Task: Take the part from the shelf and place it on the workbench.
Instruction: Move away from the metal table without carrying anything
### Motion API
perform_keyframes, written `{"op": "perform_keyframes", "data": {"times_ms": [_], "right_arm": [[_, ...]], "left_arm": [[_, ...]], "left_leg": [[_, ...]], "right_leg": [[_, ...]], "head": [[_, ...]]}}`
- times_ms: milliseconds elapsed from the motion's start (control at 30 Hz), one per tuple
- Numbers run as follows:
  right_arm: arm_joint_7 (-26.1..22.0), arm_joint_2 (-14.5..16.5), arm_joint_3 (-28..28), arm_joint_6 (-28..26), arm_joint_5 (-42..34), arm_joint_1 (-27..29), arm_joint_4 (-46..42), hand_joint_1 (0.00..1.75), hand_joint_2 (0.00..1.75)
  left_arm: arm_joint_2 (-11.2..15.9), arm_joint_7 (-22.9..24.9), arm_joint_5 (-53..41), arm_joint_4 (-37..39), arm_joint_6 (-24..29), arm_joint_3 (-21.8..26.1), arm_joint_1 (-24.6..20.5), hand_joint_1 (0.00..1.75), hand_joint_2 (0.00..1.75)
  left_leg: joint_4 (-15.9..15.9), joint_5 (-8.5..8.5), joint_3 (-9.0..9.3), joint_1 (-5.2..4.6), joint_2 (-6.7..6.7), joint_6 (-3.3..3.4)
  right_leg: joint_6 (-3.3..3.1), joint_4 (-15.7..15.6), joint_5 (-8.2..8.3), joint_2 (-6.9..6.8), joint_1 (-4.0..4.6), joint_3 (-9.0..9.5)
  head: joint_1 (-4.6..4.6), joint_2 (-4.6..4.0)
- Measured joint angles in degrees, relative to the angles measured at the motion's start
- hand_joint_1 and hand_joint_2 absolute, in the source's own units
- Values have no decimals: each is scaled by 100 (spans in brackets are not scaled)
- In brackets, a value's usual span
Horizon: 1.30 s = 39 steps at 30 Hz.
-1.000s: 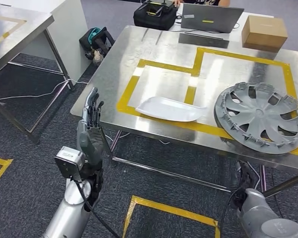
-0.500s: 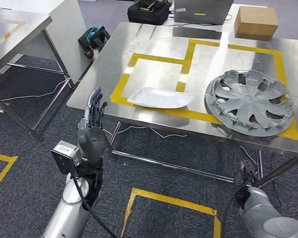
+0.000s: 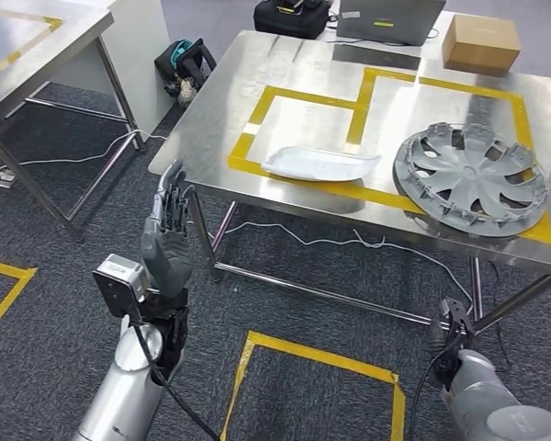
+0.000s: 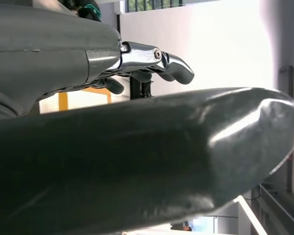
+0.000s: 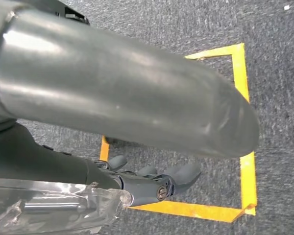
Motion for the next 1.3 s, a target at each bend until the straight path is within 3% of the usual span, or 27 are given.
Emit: {"op": "perform_keyframes", "data": {"times_ms": [33, 67, 100, 133, 200, 233, 300, 367, 400, 467, 533, 567, 600, 633, 700, 767, 800, 933, 1067, 1233, 1300], "right_arm": [[-4, -7, -1, 2, -2, 2, 0, 0, 0], [-10, -10, -1, 3, -8, 5, 0, 0, 0], [-18, -13, -2, 2, -17, 8, 0, 0, 0], [-32, -14, -4, -5, -33, 7, 0, 0, 0], [-59, -16, -8, -25, -62, -7, -1, 0, 0], [-53, -17, -10, -13, -61, -13, -1, 0, 0], [15, -27, -11, 74, -20, -16, 1, 0, 0], [97, -39, -11, 174, 25, -7, 1, 0, 0], [120, -42, -11, 205, 36, -6, 1, 0, 0], [141, -56, -11, 237, 43, -6, 1, 0, 0], [144, -74, -11, 247, 50, -1, 0, 0, 0], [145, -80, -11, 250, 52, 4, -1, 0, 0], [145, -88, -11, 252, 52, 9, -1, 0, 0], [146, -93, -11, 253, 53, 12, -1, 0, 0], [146, -97, -11, 257, 53, 13, 1, 0, 87], [182, -100, -10, 270, 64, 9, 1, 0, 175], [233, -106, -8, 286, 78, 9, 1, 0, 175], [432, -132, -5, 377, 93, 28, 0, 0, 175], [422, -167, -7, 349, 36, 33, -1, 0, 175], [287, -195, -14, 349, 18, 61, -2, 0, 175], [251, -207, -15, 351, 18, 72, -2, 0, 87]], "left_arm": [[0, 4, 1, 12, 7, 10, 7, 0, 0], [0, 8, 0, 22, 16, 23, 18, 0, 0], [-1, 15, -3, 31, 27, 41, 29, 0, 0], [-2, 26, -13, 37, 42, 61, 40, 0, 0], [-9, 61, -52, 40, 62, 102, 49, 0, 0], [-18, 79, -82, 40, 63, 119, 52, 0, 0], [-40, 106, -136, 41, 43, 140, 56, 0, 0], [-56, 116, -171, 43, 20, 157, 60, 0, 0], [-61, 118, -179, 44, 17, 166, 61, 0, 0], [-68, 119, -185, 46, 14, 183, 63, 0, 0], [-69, 121, -186, 54, 13, 201, 70, 0, 0], [-70, 123, -186, 61, 12, 210, 78, 0, 0], [-70, 124, -186, 68, 11, 216, 83, 0, 0], [-72, 125, -186, 73, 11, 220, 87, 0, 0], [-81, 126, -188, 79, 11, 222, 80, 0, 0], [-93, 127, -194, 80, 8, 224, 63, 0, 0], [-98, 127, -200, 81, 4, 225, 59, 0, 0], [-111, 129, -233, 108, -4, 243, 56, 0, 0], [-114, 129, -236, 130, -4, 271, 59, 0, 0], [-104, 129, -249, 132, -4, 344, 60, 0, 0], [-95, 129, -253, 132, -4, 389, 57, 0, 0]], "left_leg": [[2, 50, -64, -9, 0, 7], [5, 102, -130, -17, 0, 9], [8, 151, -194, -24, 0, 5], [11, 199, -253, -27, -1, -3], [21, 280, -348, -40, -3, -39], [24, 319, -381, -49, -4, -65], [23, 396, -419, -63, -5, -119], [21, 446, -452, -60, -8, -175], [79, 378, -494, -57, -8, -209], [535, -6, -678, -35, -5, -285], [1317, -464, -934, -5, -3, -341], [1600, -578, -1000, 4, -2, -354], [1683, -578, -971, 9, -2, -353], [1543, -485, -835, 11, -2, -340], [788, -209, -328, -4, -2, -265], [138, -91, 67, -33, -1, -187], [-3, -94, 138, -44, -1, -169], [-70, -50, 104, -61, -4, -184], [-69, 6, 51, -78, -5, -121], [-62, 37, 13, -87, -4, -88], [-59, 47, 4, -89, -4, -84]], "right_leg": [[6, 376, -175, 0, 7, -95], [6, 608, -230, 0, 15, -120], [1, 650, -179, 0, 22, -53], [-7, 465, -43, -1, 26, 131], [-20, -313, 145, 0, 31, 712], [-34, -666, 158, 6, 37, 951], [-77, -989, 97, 21, 55, 1142], [-164, -1007, 163, 23, 50, 1079], [-218, -1011, 208, 21, 42, 1041], [-301, -1021, 301, 13, 25, 952], [-330, -1019, 379, 10, 25, 850], [-329, -1017, 416, 9, 26, 800], [-324, -1015, 449, 9, 28, 756], [-316, -1015, 479, 11, 31, 719], [-289, -1016, 526, 14, 39, 668], [-241, -1018, 566, 11, 44, 635], [-215, -1016, 579, 6, 47, 619], [-259, -1053, 644, 2, 46, 591], [-169, -1125, 732, -2, 28, 581], [-119, -1149, 784, -1, 18, 558], [-110, -1150, 794, -1, 17, 549]], "head": [[0, 0], [0, 0], [2, 0], [1, 0], [2, 0], [-2, 0], [1, 0], [7, 0], [-2, 0], [-15, 0], [-22, 0], [-21, 0], [-22, 0], [-23, 0], [-22, 0], [-18, 0], [-19, 0], [-8, 0], [-9, 0], [-10, 0], [-11, 0]]}}
